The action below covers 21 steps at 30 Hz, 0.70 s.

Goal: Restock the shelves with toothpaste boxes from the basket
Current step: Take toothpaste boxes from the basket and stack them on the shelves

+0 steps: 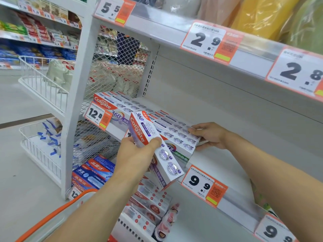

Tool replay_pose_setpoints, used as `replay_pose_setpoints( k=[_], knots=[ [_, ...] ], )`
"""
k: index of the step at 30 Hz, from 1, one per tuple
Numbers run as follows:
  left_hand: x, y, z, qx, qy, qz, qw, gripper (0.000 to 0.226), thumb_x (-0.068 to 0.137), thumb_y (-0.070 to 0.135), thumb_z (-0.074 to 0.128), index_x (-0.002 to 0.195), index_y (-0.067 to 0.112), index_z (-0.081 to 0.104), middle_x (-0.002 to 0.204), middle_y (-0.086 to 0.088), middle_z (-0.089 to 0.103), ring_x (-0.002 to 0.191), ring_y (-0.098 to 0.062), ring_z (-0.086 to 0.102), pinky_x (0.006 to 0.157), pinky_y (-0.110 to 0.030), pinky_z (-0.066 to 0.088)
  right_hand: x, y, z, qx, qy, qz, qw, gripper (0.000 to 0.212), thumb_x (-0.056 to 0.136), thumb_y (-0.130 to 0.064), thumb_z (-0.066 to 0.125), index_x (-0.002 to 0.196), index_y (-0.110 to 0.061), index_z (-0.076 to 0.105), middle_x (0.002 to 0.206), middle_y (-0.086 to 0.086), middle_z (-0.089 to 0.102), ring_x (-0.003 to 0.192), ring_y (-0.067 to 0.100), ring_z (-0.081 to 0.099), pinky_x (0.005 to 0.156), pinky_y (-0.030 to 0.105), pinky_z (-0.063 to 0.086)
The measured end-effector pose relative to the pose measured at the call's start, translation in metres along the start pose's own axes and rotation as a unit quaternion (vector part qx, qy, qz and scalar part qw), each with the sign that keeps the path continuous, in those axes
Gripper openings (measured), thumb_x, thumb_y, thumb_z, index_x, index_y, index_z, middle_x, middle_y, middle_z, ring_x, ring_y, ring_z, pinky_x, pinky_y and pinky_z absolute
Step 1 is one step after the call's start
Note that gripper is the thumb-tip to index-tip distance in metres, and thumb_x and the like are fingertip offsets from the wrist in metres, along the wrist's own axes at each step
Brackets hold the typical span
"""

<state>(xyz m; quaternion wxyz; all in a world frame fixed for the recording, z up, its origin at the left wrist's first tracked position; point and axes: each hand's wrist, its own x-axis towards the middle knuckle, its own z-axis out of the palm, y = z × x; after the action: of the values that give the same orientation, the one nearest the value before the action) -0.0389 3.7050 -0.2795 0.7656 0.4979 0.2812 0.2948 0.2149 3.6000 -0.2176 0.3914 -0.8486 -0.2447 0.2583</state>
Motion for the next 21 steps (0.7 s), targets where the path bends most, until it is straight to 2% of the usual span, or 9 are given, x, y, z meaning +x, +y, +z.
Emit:
replay_pose_setpoints(
  k=[7, 9, 11, 12, 13, 15, 16, 18, 21],
  knots=[
    [0.002, 0.000, 0.002, -0.003, 0.017, -0.006, 1.000, 0.028, 0.083, 0.026, 0.079, 0.099, 0.022, 0.057, 0.094, -0.002, 0.077, 0.086, -0.022, 0.075, 0.081, -0.051, 0.061, -0.004, -0.004, 0.000, -0.051, 0.016, 0.011, 0.999, 0.045, 0.087, -0.034, 0.075, 0.122, -0.007, 0.065, 0.105, 0.011, 0.076, 0.098, 0.031, 0.073, 0.081, 0.043, 0.062],
    [0.002, 0.000, 0.001, -0.002, 0.023, -0.005, 1.000, 0.030, 0.081, 0.025, 0.081, 0.102, 0.019, 0.060, 0.094, -0.003, 0.077, 0.085, -0.022, 0.075, 0.078, -0.050, 0.062, -0.004, -0.010, 0.003, -0.168, 0.099, -0.054, 0.979, 0.050, 0.085, -0.039, 0.077, 0.123, -0.009, 0.065, 0.115, 0.006, 0.070, 0.103, 0.024, 0.069, 0.083, 0.031, 0.057],
    [0.001, 0.004, 0.000, -0.002, 0.024, -0.006, 1.000, 0.046, 0.071, 0.031, 0.085, 0.109, 0.016, 0.064, 0.097, -0.004, 0.077, 0.085, -0.022, 0.076, 0.072, -0.048, 0.063, -0.018, -0.026, 0.016, -0.204, 0.223, -0.200, 0.932, 0.037, 0.086, -0.036, 0.076, 0.115, -0.015, 0.068, 0.111, 0.002, 0.070, 0.099, 0.018, 0.066, 0.083, 0.024, 0.050],
    [0.001, 0.005, -0.002, -0.005, 0.029, -0.008, 1.000, 0.061, 0.061, 0.037, 0.087, 0.113, 0.015, 0.064, 0.100, -0.005, 0.076, 0.086, -0.023, 0.076, 0.067, -0.046, 0.063, -0.031, -0.035, 0.026, -0.160, 0.203, -0.258, 0.931, 0.030, 0.086, -0.034, 0.076, 0.109, -0.017, 0.069, 0.104, 0.002, 0.072, 0.094, 0.018, 0.068, 0.082, 0.026, 0.053],
    [0.002, 0.006, -0.004, -0.010, 0.037, -0.009, 0.999, 0.075, 0.052, 0.042, 0.086, 0.117, 0.014, 0.063, 0.104, -0.007, 0.075, 0.087, -0.023, 0.075, 0.063, -0.043, 0.063, -0.045, -0.044, 0.036, -0.111, 0.130, -0.286, 0.943, 0.031, 0.085, -0.036, 0.077, 0.109, -0.018, 0.069, 0.100, 0.003, 0.073, 0.088, 0.019, 0.070, 0.080, 0.033, 0.056],
    [0.003, 0.008, -0.006, 0.000, 0.049, 0.007, 0.999, 0.089, 0.044, 0.050, 0.086, 0.120, 0.012, 0.061, 0.105, -0.007, 0.074, 0.086, -0.022, 0.076, 0.062, -0.040, 0.063, -0.074, -0.056, 0.055, -0.105, -0.076, -0.249, 0.960, 0.054, 0.076, -0.044, 0.076, 0.124, -0.023, 0.061, 0.104, 0.004, 0.073, 0.082, 0.017, 0.072, 0.074, 0.036, 0.058],
    [0.002, 0.010, -0.006, 0.016, 0.052, 0.023, 0.998, 0.091, 0.043, 0.053, 0.085, 0.120, 0.011, 0.060, 0.102, -0.005, 0.075, 0.084, -0.021, 0.076, 0.063, -0.040, 0.063, -0.086, -0.058, 0.063, -0.143, -0.138, -0.229, 0.953, 0.066, 0.072, -0.045, 0.078, 0.132, -0.027, 0.055, 0.110, 0.001, 0.072, 0.082, 0.013, 0.072, 0.075, 0.032, 0.058],
    [-0.001, 0.013, -0.005, 0.040, 0.055, 0.054, 0.996, 0.093, 0.045, 0.058, 0.087, 0.120, 0.010, 0.058, 0.098, -0.004, 0.076, 0.082, -0.019, 0.076, 0.068, -0.044, 0.063, -0.096, -0.057, 0.079, -0.205, -0.156, -0.238, 0.937, 0.077, 0.069, -0.040, 0.086, 0.136, -0.032, 0.050, 0.113, -0.005, 0.070, 0.086, 0.009, 0.072, 0.080, 0.030, 0.059],
    [-0.006, 0.017, -0.006, 0.043, 0.053, 0.089, 0.994, 0.065, 0.067, 0.047, 0.087, 0.110, 0.022, 0.045, 0.098, -0.003, 0.073, 0.085, -0.018, 0.075, 0.076, -0.047, 0.062, -0.095, -0.056, 0.086, -0.148, -0.132, -0.248, 0.948, 0.065, 0.074, -0.013, 0.088, 0.129, -0.024, 0.056, 0.107, 0.001, 0.075, 0.086, 0.018, 0.075, 0.077, 0.037, 0.061]
  ],
)
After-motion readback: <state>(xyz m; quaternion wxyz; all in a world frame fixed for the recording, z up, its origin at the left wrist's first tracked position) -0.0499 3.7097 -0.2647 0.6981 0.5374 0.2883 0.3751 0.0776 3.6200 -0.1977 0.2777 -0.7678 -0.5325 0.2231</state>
